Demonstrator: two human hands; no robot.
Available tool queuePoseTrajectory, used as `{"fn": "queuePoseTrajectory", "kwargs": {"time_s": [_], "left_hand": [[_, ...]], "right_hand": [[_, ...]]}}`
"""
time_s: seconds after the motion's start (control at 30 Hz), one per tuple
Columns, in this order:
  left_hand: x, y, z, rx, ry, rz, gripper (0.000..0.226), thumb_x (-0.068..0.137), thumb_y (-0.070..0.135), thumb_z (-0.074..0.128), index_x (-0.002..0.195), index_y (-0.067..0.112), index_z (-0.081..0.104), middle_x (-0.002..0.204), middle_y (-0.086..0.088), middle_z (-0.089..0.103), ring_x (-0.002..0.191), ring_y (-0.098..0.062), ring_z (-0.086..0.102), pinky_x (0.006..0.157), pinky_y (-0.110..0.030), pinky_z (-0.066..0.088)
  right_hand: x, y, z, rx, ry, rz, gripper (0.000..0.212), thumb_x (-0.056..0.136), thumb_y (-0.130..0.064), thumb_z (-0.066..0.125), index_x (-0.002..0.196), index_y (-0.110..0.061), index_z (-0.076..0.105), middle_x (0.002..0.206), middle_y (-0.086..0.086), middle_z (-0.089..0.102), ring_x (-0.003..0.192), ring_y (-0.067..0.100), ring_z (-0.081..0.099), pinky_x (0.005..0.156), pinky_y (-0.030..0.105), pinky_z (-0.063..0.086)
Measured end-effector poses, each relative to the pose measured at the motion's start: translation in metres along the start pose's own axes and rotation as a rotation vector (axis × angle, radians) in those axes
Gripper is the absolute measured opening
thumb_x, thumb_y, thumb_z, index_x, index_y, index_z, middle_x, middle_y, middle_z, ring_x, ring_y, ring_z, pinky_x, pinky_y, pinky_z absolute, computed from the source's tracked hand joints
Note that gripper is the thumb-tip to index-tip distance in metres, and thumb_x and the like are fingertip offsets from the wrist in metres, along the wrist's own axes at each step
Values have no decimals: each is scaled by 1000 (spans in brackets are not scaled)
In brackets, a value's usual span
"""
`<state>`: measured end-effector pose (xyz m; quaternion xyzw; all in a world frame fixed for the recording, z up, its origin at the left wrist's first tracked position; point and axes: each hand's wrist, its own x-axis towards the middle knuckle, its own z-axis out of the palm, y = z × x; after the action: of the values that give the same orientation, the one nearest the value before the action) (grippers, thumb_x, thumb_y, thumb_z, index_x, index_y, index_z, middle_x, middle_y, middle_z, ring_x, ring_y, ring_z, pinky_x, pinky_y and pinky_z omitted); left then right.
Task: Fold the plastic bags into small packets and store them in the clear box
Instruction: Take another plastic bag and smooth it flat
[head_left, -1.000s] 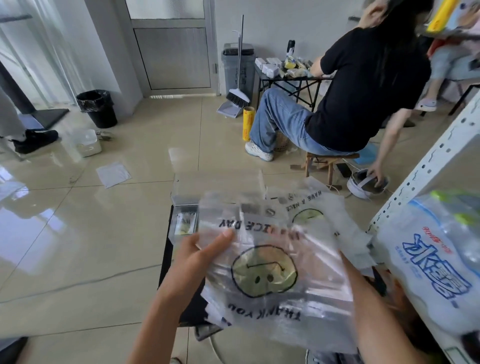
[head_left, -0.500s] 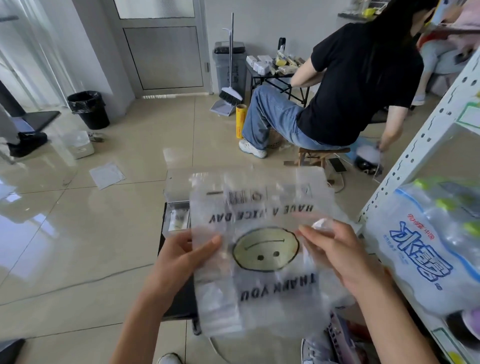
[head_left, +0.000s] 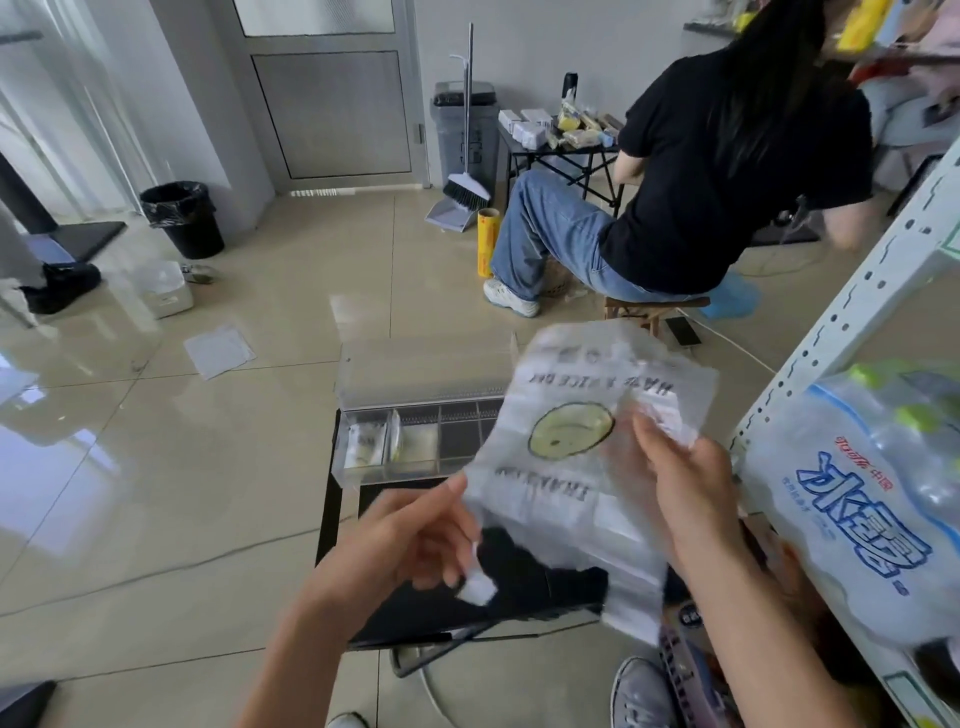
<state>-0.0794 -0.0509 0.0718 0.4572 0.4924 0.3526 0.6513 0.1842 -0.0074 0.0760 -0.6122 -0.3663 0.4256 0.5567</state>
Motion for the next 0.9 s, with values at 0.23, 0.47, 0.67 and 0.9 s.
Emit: {"fn": "queuePoseTrajectory", "kwargs": {"time_s": [0.23, 0.47, 0.67, 0.9], "left_hand": [[16, 4, 8, -371, 25, -48, 91, 91, 80, 34, 102, 2, 80, 109, -26, 74, 86, -31, 72, 67, -36, 48], [5, 4, -16, -541, 82, -120, 103, 87, 88, 27, 115, 3, 79, 130, -28, 68, 129, -48, 58, 120, -61, 32], [2, 11, -21, -545, 207, -72, 81, 101, 69, 26, 80, 20, 87, 90, -6, 81, 79, -21, 78, 78, -33, 60], [-4, 34, -16, -318, 137, -20, 85, 85, 76, 37, 59, 8, 81, 98, -17, 80, 60, -15, 76, 45, -18, 53]], "right_hand": [[-31, -1, 31, -424, -422, -626, 49, 95, -2, 59, 56, -30, 68, 65, -22, 64, 63, -10, 59, 56, 10, 40], [-33, -19, 24, -535, -916, -540, 34, 100, -17, 63, 77, -29, 86, 124, -33, 67, 137, 1, 44, 104, 28, 40], [-23, -9, 12, -664, -931, -610, 75, 63, 31, 49, 76, -35, 82, 153, -38, 41, 152, 0, 23, 122, 48, 21], [-16, 6, 7, -828, -876, -751, 71, 65, 32, 55, 71, -35, 80, 163, -33, 25, 155, 2, 15, 119, 36, 15]]}}
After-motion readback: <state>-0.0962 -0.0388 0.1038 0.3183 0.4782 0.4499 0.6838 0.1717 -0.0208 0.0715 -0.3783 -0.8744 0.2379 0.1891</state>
